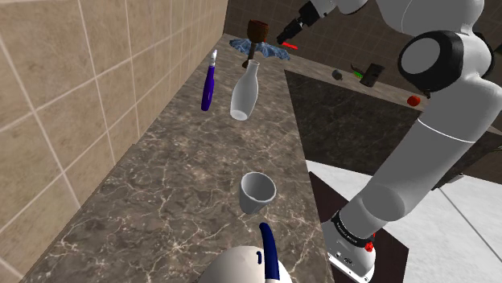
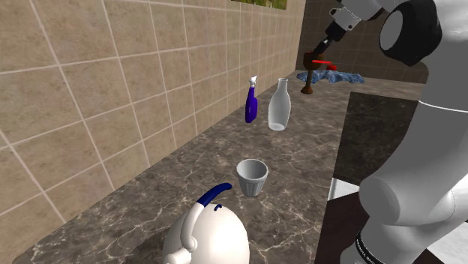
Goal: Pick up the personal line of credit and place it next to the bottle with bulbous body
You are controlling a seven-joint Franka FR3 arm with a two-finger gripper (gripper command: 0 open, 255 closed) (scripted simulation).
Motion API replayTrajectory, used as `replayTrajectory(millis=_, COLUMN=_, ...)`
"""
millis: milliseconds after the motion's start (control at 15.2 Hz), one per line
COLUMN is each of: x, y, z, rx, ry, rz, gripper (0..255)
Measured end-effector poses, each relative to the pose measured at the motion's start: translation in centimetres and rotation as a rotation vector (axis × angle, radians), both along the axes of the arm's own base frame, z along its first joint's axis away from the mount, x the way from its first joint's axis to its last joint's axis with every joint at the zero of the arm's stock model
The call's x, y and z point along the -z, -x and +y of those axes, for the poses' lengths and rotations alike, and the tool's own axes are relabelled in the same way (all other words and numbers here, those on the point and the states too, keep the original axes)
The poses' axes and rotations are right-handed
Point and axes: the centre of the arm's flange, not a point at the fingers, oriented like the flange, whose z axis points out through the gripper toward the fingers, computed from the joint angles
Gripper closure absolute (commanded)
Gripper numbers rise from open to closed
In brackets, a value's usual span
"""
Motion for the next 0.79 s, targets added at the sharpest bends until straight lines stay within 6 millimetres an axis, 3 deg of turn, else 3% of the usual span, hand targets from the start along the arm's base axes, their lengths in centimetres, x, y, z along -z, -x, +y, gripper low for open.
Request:
replayTrajectory(millis=198, x=0.4, y=-0.6, z=-3.3, rx=0.000, ry=0.000, rz=0.000, gripper=255)
replayTrajectory(millis=792, x=4.8, y=-0.8, z=-3.9, rx=-0.002, ry=0.000, rz=0.000, gripper=255)
